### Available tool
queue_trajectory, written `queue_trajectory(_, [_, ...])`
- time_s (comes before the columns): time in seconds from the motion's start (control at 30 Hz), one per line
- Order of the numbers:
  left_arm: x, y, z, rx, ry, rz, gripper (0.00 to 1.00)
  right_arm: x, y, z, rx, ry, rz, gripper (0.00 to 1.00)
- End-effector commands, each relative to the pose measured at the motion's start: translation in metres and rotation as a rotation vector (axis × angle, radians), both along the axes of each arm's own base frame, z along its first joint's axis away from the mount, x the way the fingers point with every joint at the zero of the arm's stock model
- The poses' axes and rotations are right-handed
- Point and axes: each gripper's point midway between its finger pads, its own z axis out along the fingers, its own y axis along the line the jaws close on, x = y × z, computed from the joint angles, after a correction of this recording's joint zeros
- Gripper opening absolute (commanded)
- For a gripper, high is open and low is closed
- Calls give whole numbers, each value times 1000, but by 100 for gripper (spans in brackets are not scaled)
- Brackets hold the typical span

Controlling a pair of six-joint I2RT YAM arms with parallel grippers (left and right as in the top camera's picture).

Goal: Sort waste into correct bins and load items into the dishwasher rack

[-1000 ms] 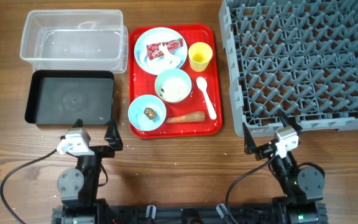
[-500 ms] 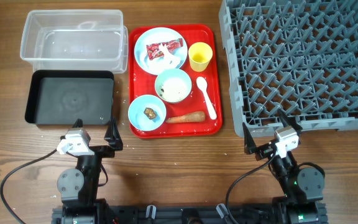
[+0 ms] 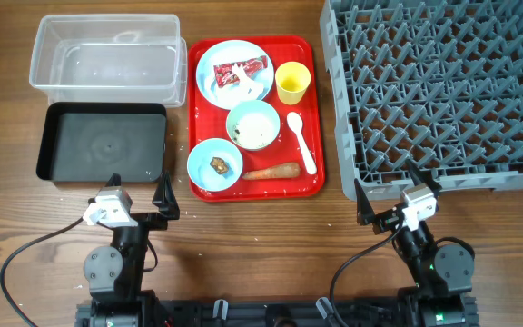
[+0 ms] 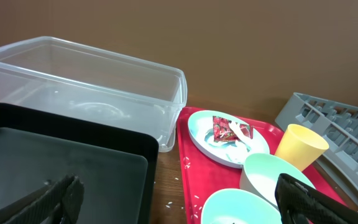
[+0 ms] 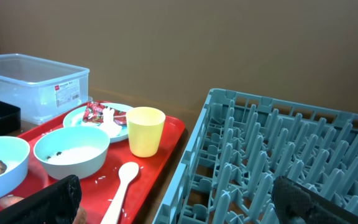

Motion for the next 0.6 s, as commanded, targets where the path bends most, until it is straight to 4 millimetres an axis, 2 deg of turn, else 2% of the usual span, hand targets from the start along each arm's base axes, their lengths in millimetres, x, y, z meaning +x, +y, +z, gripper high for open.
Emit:
queue_trajectory(0.0, [0, 1, -2, 6, 0, 6, 100, -1, 2, 2, 4, -11, 12, 100])
queue_trajectory(0.47, [0, 1, 4, 11, -23, 6, 100, -1, 2, 2, 4, -11, 12, 100])
queue_trajectory(0.57, [-1, 1, 16, 13, -51, 6, 100, -1, 2, 2, 4, -11, 12, 100])
